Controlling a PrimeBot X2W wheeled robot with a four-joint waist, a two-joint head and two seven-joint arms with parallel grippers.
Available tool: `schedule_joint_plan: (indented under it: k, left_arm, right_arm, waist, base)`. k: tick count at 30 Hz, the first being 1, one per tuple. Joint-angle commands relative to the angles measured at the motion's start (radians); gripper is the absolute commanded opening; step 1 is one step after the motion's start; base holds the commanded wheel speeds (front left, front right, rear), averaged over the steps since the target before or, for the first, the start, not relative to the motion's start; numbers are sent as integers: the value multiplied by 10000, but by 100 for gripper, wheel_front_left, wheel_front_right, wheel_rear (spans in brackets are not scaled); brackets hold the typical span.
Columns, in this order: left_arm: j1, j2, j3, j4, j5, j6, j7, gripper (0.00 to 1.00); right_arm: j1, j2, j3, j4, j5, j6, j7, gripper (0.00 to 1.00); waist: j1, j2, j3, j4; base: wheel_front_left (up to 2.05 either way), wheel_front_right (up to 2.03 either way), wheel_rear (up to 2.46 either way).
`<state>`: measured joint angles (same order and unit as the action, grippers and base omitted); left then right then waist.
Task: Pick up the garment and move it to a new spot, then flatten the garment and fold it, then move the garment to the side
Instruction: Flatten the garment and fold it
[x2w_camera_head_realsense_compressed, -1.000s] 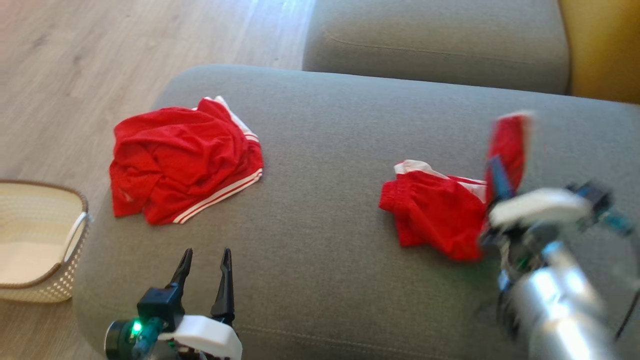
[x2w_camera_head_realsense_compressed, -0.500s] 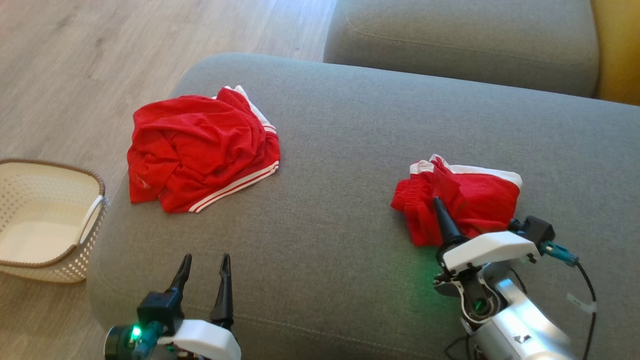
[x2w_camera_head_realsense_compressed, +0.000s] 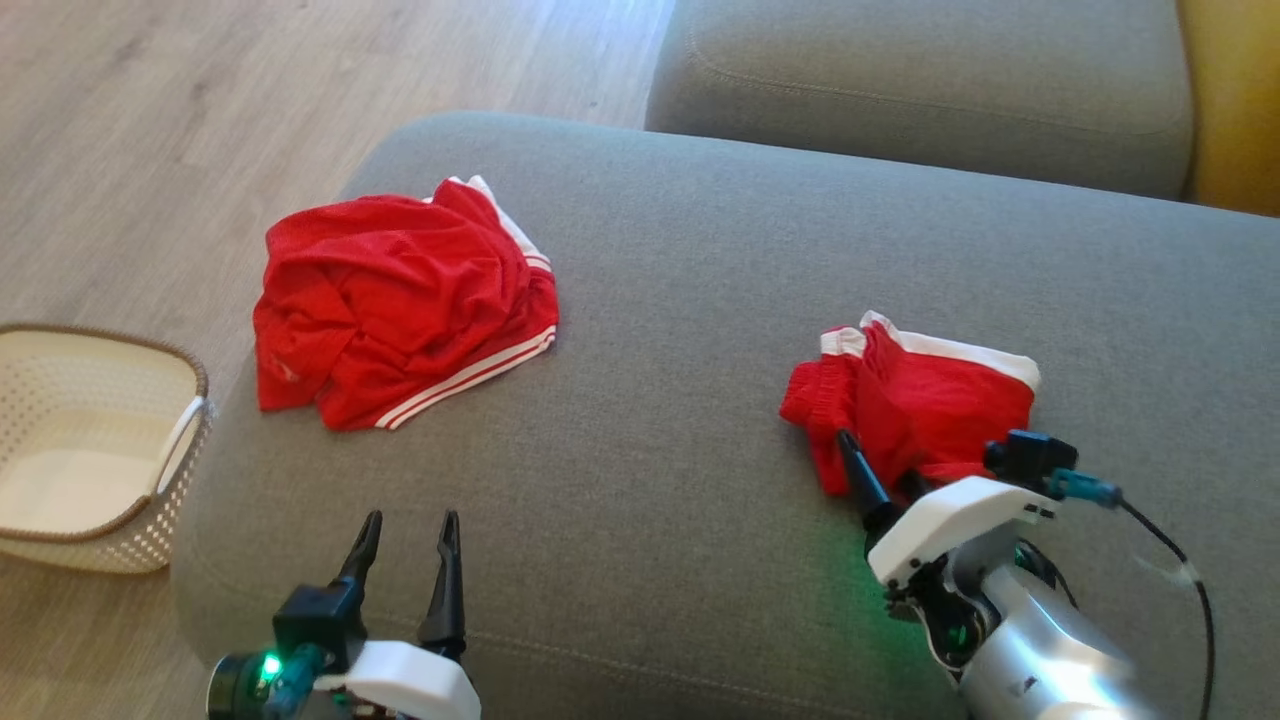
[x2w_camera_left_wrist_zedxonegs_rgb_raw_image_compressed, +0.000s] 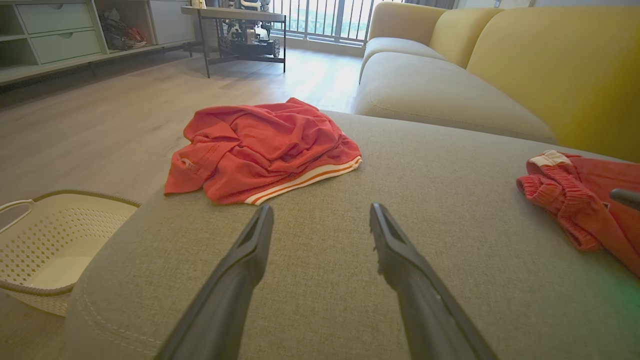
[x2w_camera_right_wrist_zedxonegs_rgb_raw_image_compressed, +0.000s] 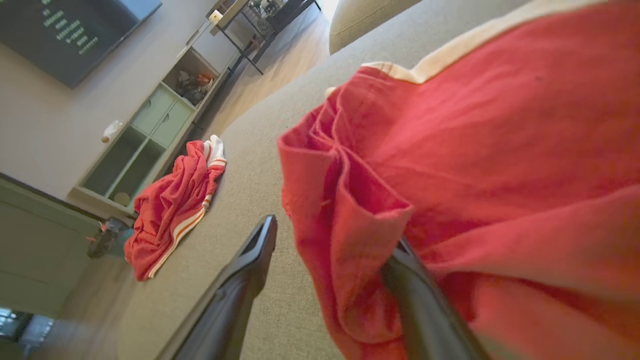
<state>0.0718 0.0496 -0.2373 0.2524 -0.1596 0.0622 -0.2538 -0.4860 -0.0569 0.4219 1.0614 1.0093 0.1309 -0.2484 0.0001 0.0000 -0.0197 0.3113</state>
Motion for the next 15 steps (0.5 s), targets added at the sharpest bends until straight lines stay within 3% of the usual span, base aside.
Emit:
schedule_joint_plan:
  k: [1, 9, 15]
  left_arm:
    - [-281, 7, 386, -264, 12, 52, -80, 100]
    - [-162, 7, 457, -300, -30, 90, -80, 100]
    - [-121, 7, 576, -457, -97, 119, -80, 100]
  right_arm:
    - [-460, 55, 163, -174, -610, -2, -131, 100]
    - [-511, -44, 37, -251, -2866, -2, -132, 100]
    - [-246, -441, -807, -1100, -3893, -2, -133, 100]
  waist:
    - [-1, 0, -57, -106]
    - [-1, 0, -342, -694]
    - [-1, 0, -613, -1344]
  base:
    - [0, 0, 0]
    - [0, 0, 0]
    - [0, 0, 0]
